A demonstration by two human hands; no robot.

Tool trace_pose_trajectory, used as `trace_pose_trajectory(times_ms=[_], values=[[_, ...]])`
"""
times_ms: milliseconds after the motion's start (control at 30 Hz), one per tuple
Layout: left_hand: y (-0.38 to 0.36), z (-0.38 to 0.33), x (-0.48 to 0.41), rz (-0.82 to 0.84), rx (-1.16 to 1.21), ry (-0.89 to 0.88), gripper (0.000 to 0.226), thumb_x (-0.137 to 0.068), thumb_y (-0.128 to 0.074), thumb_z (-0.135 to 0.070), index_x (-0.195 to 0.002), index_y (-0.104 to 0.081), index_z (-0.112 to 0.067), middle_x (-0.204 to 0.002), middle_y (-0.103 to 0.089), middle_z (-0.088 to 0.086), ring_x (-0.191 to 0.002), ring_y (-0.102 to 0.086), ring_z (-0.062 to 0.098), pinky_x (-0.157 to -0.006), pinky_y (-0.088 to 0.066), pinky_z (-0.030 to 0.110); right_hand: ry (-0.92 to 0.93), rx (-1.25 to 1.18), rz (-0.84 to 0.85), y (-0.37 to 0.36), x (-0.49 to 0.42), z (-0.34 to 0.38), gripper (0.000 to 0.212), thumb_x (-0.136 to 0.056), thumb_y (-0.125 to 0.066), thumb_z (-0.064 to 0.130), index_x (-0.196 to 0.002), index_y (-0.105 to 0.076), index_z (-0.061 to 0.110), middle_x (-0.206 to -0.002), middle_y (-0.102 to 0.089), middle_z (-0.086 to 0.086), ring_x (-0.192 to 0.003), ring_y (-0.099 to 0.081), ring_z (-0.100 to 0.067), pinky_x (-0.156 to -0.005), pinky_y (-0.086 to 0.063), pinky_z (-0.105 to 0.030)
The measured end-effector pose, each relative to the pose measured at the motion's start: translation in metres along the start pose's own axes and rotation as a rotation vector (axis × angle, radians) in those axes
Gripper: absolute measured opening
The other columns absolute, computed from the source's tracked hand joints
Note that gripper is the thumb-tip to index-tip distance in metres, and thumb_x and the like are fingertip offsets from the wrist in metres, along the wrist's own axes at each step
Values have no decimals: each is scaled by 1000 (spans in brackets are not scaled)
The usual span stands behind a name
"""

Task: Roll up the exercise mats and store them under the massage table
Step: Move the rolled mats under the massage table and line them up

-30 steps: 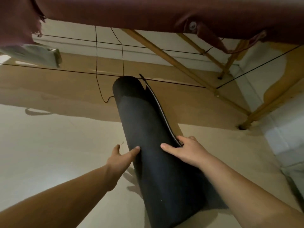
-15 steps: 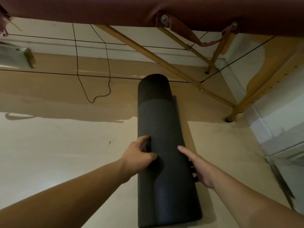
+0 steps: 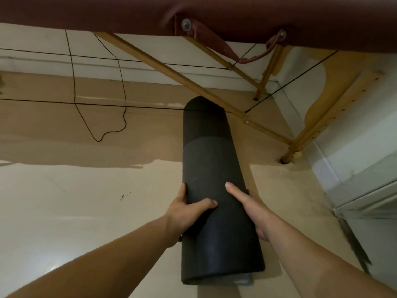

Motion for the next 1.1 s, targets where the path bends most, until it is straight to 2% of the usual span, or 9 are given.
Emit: trace_pose_trajectory(times_ms=[133, 267, 333, 433, 567, 733, 867, 967, 1100], values=[[-23, -26, -31, -29, -60, -127, 124, -67, -92, -57, -166, -18, -42, -161, -43, -1, -139, -51, 30, -115, -45, 47, 50, 36, -231, 25, -1, 18, 134, -53, -82, 88, -162, -30, 32, -154, -52, -6, -132, -58, -37, -109, -50, -54], [-45, -31, -41, -117, -150, -205, 123, -61, -89, -70, -162, -27, -37, -155, -51, -5, -136, -55, 27, -110, -50, 42, 215, 541, -493, 51, 12, 46, 98, -79, -69, 79, -159, -33, 37, -158, -37, -7, -137, -50, -35, -104, -49, -44], [-46, -28, -35, -133, -180, -219, 118, -62, -86, -74, -159, -31, -37, -151, -54, -3, -132, -58, 27, -106, -52, 41, 269, 567, -334, 49, 14, 44, 98, -74, -76, 77, -158, -35, 45, -157, -40, -2, -137, -52, -30, -104, -50, -40], [-34, -10, -17, -117, -195, -264, 101, -68, -88, -65, -151, -38, -37, -141, -58, -2, -120, -63, 22, -103, -56, 44, 176, 554, -111, 41, 28, 29, 104, -74, -78, 75, -160, -25, 53, -162, -39, 4, -142, -48, -28, -106, -50, -43], [-19, 36, 10, 12, -314, -276, 115, -64, -84, -74, -158, -19, -58, -142, -41, -11, -126, -51, 13, -106, -49, 33, 352, 876, -114, 35, 50, 23, 101, -71, -72, 83, -156, -22, 61, -161, -26, 1, -144, -42, -25, -112, -47, -40], [-20, 55, 6, -20, -278, -278, 128, -52, -77, -85, -160, -15, -58, -130, -43, -20, -123, -51, 9, -108, -47, 30, 173, 969, 171, 29, 55, 15, 135, -64, -92, 63, -155, 7, 67, -172, 17, 8, -160, -10, -24, -124, -30, -38], [-26, 42, -8, -36, -316, -303, 131, -50, -83, -79, -160, -16, -58, -123, -45, -15, -121, -55, 14, -110, -51, 39, 89, 1077, 196, 26, 47, 14, 168, -52, -103, 51, -147, 35, 61, -166, 39, 3, -161, 1, -28, -127, -27, -43], [-36, 17, -29, -50, -293, -323, 126, -57, -85, -74, -162, -18, -54, -127, -47, -11, -123, -55, 15, -108, -52, 39, 248, 903, 73, 32, 32, 26, 158, -51, -105, 41, -160, 7, 58, -172, 21, 5, -161, -6, -25, -125, -30, -41], [-58, -18, -56, -155, -215, -381, 104, -74, -82, -68, -161, -31, -43, -136, -44, -6, -129, -54, 19, -110, -51, 41, 446, 749, -239, 44, 18, 50, 105, -67, -99, 35, -156, -45, 43, -165, -31, 2, -149, -37, -22, -116, -39, -37]])
Point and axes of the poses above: each hand's wrist, its own x-axis away from the middle knuckle, its own y-axis out of the back of the hand, z = x × y, the point moved 4 cm from there along -x, towards the middle knuckle
